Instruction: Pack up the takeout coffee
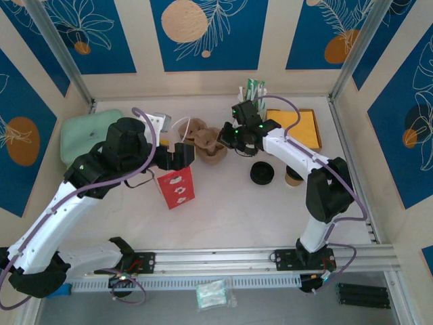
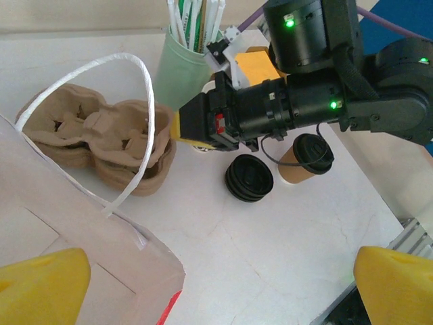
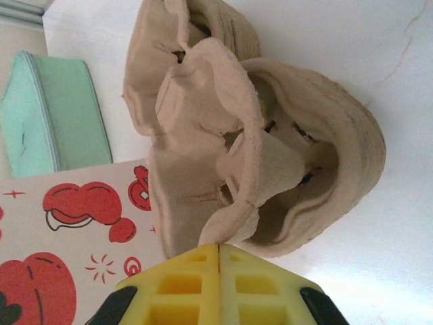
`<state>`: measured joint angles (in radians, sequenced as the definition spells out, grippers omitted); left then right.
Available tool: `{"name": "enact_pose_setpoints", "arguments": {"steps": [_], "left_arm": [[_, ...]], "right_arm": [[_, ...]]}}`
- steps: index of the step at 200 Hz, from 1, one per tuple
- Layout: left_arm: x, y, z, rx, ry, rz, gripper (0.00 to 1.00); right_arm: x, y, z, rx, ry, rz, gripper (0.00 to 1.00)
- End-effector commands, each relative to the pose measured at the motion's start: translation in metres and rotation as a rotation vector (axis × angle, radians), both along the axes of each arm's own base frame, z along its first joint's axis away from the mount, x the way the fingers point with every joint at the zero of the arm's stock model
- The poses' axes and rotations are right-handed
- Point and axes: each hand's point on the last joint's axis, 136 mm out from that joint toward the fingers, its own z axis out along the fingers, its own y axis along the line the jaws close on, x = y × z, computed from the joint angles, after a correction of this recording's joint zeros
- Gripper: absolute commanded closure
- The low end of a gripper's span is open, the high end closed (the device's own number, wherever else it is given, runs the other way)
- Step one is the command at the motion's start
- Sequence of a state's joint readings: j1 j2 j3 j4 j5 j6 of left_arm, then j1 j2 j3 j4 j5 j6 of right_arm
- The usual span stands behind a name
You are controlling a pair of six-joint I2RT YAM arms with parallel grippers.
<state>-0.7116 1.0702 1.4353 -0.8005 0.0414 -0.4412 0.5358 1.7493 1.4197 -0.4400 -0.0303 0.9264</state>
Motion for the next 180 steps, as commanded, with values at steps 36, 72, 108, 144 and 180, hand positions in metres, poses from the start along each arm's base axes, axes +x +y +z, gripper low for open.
{"name": "enact_pose_setpoints", "arguments": {"steps": [36, 72, 108, 144, 180], "left_arm": [[-0.003, -0.002, 0.008, -0.033, 0.005, -0.011, 0.01], [-0.003, -0.001, 0.008, -0.028, 0.001, -0.008, 0.01], [-0.003, -0.002, 0.006, -0.022, 0.004, -0.01, 0.0], [-0.003, -0.001, 0.005, -0.018, 0.004, -0.008, 0.01], [-0.003, -0.001, 0.005, -0.018, 0.004, -0.008, 0.01]], "right_arm": [[-0.006, 0.015, -0.029, 0.033, 0.064, 0.02, 1.0], [0.005, 0.021, 0.005, 0.073, -0.007, 0.054, 1.0], [0.014, 0.022, 0.047, 0.123, -0.09, 0.073, 1.0], [0.013, 0.017, 0.077, 0.15, -0.143, 0.081, 1.0], [0.003, 0.009, 0.096, 0.159, -0.184, 0.085, 1.0]]}}
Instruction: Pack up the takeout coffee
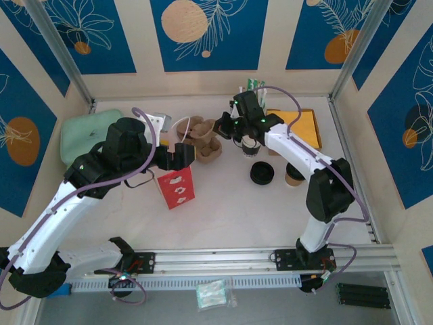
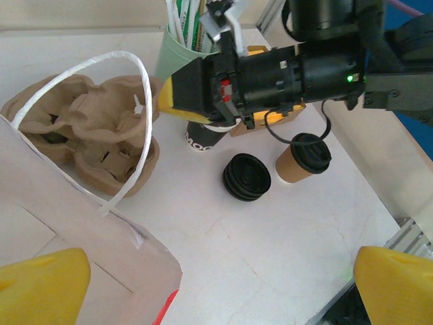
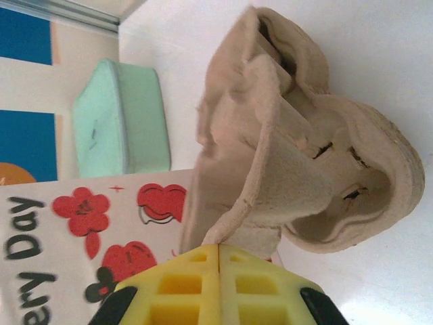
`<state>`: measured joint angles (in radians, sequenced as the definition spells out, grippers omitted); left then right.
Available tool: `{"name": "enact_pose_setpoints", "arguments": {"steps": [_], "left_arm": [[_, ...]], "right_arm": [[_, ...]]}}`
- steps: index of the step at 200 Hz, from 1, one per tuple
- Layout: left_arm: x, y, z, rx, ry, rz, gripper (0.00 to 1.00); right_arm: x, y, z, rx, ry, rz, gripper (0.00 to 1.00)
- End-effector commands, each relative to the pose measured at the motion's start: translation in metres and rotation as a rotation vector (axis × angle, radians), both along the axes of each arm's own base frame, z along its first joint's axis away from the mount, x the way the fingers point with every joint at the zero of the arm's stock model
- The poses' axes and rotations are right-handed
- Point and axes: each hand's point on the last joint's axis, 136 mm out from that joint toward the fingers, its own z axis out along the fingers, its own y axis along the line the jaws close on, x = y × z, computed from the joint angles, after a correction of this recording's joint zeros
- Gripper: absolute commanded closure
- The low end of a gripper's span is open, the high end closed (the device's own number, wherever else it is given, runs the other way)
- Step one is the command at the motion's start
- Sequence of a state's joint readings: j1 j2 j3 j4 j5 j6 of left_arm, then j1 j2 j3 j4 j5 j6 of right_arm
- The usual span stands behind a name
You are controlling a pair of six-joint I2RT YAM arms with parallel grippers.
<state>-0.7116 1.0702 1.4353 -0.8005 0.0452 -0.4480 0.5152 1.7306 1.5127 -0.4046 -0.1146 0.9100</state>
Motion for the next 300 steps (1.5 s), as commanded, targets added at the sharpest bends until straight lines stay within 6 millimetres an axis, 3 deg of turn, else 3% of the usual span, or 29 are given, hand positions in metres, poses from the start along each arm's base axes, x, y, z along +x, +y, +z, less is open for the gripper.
{"name": "enact_pose_setpoints", "arguments": {"steps": [1, 56, 112, 176, 257, 279, 300], "left_arm": [[-0.003, 0.0, 0.005, -0.013, -0.002, -0.008, 0.01], [-0.002, -0.001, 0.003, -0.013, 0.002, -0.007, 0.0], [-0.001, -0.002, 0.002, -0.012, 0.002, -0.009, 0.01], [0.002, -0.008, -0.002, -0.016, 0.01, -0.019, 0.01], [0.003, -0.01, -0.002, -0.035, 0.015, -0.018, 0.01], [0.002, -0.01, -0.002, -0.036, 0.016, -0.016, 0.01], [0.002, -0.01, -0.002, -0.037, 0.016, -0.017, 0.01]], "right_arm": [[-0.012, -0.004, 0.039, 0.041, -0.078, 0.032, 1.0], [-0.037, -0.018, 0.06, 0.056, -0.118, 0.036, 1.0], [-0.095, -0.042, 0.04, 0.036, -0.096, 0.034, 1.0], [-0.176, -0.071, -0.036, -0.032, 0.02, 0.0, 1.0], [-0.249, -0.099, -0.153, -0.144, 0.236, -0.043, 1.0], [-0.258, -0.1, -0.167, -0.17, 0.262, -0.03, 1.0], [-0.258, -0.098, -0.164, -0.182, 0.256, -0.016, 1.0]]}}
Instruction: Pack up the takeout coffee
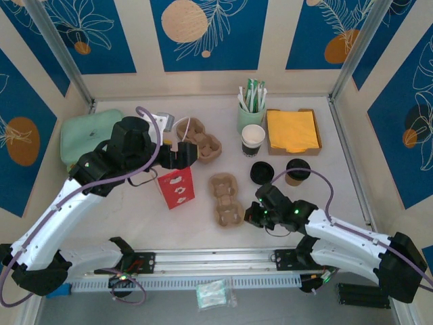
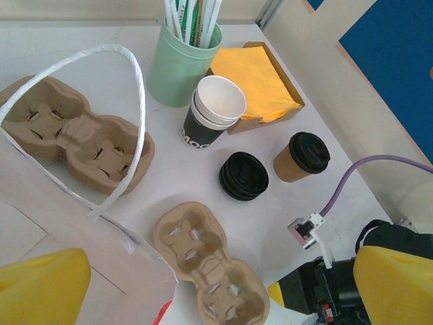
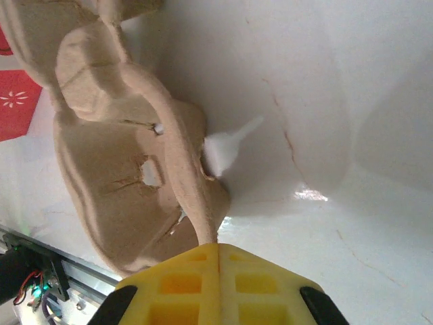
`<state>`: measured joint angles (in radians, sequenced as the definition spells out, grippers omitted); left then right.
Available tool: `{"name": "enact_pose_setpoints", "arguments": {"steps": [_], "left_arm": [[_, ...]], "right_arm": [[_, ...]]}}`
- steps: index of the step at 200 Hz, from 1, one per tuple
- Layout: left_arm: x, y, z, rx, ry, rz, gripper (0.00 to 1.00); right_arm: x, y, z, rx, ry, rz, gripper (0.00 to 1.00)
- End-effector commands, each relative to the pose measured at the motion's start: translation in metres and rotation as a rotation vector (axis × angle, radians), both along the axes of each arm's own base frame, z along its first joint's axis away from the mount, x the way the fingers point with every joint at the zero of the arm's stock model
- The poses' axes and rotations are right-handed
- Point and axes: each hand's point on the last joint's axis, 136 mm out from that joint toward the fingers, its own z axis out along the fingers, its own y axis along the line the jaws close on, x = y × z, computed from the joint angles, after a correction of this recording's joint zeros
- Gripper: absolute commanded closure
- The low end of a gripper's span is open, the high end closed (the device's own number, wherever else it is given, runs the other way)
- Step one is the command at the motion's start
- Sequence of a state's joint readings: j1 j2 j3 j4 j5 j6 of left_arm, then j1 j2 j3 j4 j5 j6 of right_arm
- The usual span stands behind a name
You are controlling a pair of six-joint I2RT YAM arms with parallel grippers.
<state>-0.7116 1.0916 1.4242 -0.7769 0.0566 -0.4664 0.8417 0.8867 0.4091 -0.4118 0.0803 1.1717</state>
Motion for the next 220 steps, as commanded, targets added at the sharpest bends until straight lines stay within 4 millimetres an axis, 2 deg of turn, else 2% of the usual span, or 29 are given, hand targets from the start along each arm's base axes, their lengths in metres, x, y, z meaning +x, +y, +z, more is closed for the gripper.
{"name": "enact_pose_setpoints", "arguments": {"steps": [1, 39, 62, 85, 102, 145, 220], "left_arm": [[-0.003, -0.003, 0.004, -0.028, -0.006, -0.015, 0.01], [-0.004, -0.001, 0.003, -0.026, -0.006, -0.015, 0.01], [-0.007, 0.002, 0.001, -0.023, -0.006, -0.009, 0.01], [-0.01, 0.006, 0.001, -0.025, -0.012, -0.005, 0.0], [-0.013, 0.009, 0.003, -0.032, -0.019, -0.004, 0.01], [-0.02, 0.018, 0.008, -0.032, -0.041, 0.002, 0.01], [-0.03, 0.035, 0.011, -0.023, -0.077, 0.029, 0.0]], "right_arm": [[0.006, 0.004, 0.006, 0.005, -0.022, -0.02, 1.0], [0.017, 0.013, 0.032, -0.038, -0.067, 0.048, 1.0], [0.025, 0.021, 0.044, -0.091, -0.081, 0.118, 0.82], [0.033, 0.03, 0.052, -0.149, -0.077, 0.188, 0.59], [0.039, 0.036, 0.053, -0.194, -0.063, 0.225, 0.5], [0.049, 0.051, 0.047, -0.305, -0.046, 0.292, 0.48], [0.066, 0.054, 0.025, -0.525, -0.035, 0.341, 0.47]]}}
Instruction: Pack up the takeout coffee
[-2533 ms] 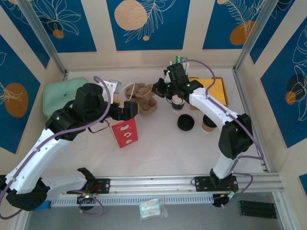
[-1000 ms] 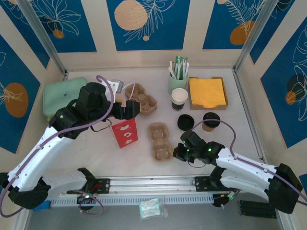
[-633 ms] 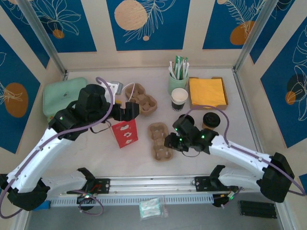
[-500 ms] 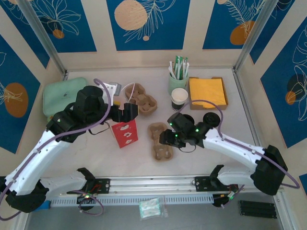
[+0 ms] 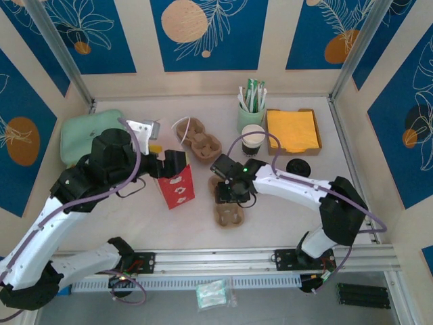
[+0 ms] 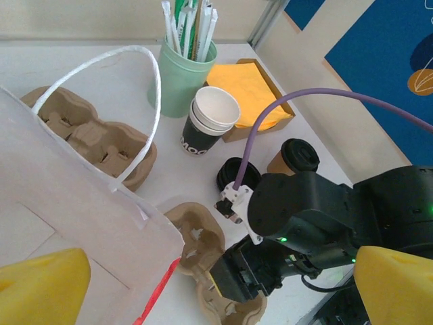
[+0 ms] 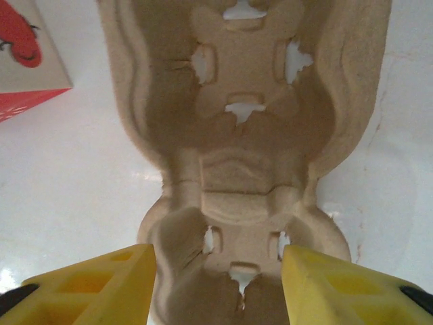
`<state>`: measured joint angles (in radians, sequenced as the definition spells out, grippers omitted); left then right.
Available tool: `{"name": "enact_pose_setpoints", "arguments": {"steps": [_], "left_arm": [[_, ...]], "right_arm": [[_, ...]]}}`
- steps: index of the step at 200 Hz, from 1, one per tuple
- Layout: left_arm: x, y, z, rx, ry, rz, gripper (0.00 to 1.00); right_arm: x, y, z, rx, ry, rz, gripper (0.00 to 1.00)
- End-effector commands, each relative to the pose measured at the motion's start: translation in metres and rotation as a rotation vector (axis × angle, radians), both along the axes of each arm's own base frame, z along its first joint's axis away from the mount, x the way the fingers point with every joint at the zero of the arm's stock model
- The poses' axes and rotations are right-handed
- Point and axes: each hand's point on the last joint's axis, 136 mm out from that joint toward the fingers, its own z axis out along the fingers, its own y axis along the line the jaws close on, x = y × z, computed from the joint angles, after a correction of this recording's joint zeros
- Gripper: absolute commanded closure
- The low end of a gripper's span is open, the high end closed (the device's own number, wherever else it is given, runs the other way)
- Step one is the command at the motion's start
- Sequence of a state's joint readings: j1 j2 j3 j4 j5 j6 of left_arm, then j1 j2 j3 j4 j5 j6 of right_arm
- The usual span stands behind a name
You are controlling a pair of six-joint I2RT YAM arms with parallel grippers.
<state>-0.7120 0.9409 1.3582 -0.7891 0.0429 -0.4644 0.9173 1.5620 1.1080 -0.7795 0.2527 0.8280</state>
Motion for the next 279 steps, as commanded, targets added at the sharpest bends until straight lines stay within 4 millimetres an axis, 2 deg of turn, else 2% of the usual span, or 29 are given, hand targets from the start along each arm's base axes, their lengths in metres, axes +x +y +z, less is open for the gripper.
{"name": "enact_pose_setpoints", "arguments": {"steps": [1, 128, 200, 246, 279], "left_arm": [[-0.003, 0.009, -0.001, 0.017, -0.017, 0.018, 0.0], [-0.006, 0.015, 0.002, 0.024, -0.035, 0.028, 0.01], [-0.006, 0.015, 0.002, 0.024, -0.036, 0.029, 0.0], [-0.006, 0.015, 0.002, 0.024, -0.035, 0.028, 0.01], [-0.005, 0.014, 0.002, 0.022, -0.034, 0.028, 0.01]], "right_arm": [[0.002, -0.01, -0.004, -0.099, -0.011, 0.025, 0.47], [0.01, 0.006, -0.019, -0.162, -0.004, 0.065, 0.47], [0.01, 0.006, -0.032, -0.184, 0.016, 0.06, 0.49], [0.01, 0.005, -0.035, -0.191, 0.017, 0.061, 0.54], [0.01, 0.004, -0.036, -0.194, 0.016, 0.057, 0.55]]}}
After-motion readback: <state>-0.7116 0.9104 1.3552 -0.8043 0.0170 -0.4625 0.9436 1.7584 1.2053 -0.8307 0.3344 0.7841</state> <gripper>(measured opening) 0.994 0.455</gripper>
